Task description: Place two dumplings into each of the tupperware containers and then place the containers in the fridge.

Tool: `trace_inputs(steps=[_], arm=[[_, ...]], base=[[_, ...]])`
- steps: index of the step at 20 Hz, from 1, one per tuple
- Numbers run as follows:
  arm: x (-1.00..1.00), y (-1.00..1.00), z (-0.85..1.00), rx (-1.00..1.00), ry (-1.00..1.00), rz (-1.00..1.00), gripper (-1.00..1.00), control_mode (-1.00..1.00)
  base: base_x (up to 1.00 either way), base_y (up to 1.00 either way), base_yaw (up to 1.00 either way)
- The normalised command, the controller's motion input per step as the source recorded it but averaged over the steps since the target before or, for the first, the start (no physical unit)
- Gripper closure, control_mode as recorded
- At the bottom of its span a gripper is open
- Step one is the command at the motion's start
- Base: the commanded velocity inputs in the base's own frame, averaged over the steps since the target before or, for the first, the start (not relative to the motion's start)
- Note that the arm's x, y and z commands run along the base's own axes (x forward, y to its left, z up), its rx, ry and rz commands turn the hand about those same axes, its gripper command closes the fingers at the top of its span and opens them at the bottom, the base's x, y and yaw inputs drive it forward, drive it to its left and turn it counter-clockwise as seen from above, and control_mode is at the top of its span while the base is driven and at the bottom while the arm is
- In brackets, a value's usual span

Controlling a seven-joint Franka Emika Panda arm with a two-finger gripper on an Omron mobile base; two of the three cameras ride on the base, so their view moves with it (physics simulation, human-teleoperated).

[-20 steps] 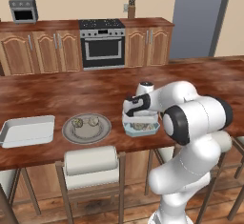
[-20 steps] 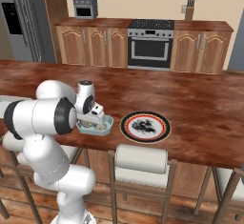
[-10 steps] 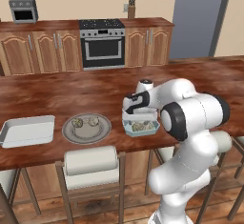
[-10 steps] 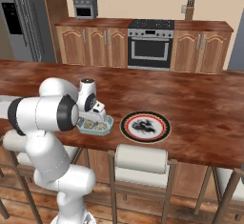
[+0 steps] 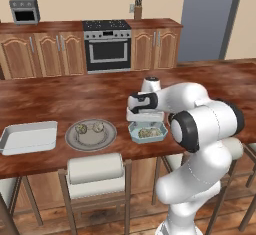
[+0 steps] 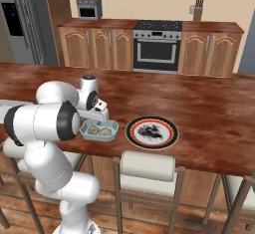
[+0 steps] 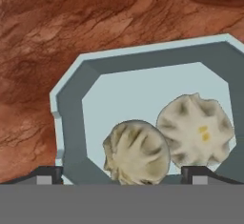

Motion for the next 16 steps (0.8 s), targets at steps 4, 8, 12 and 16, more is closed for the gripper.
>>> trace_inputs(steps=[4,8,12,16], arm=[[0.00,0.46,0.00,0.00,0.00,0.00,-1.00,-1.00],[0.00,0.56,0.00,0.00,0.00,0.00,-1.00,-1.00],[0.00,0.25,-0.07,0.00,0.00,0.00,-1.00,-1.00],[0.00,0.16,-0.13,0.00,0.01,0.00,-1.00,-1.00]], base=[[0.00,0.00,0.00],[0.00,0.00,0.00],[0.00,0.00,0.00],[0.00,0.00,0.00]])
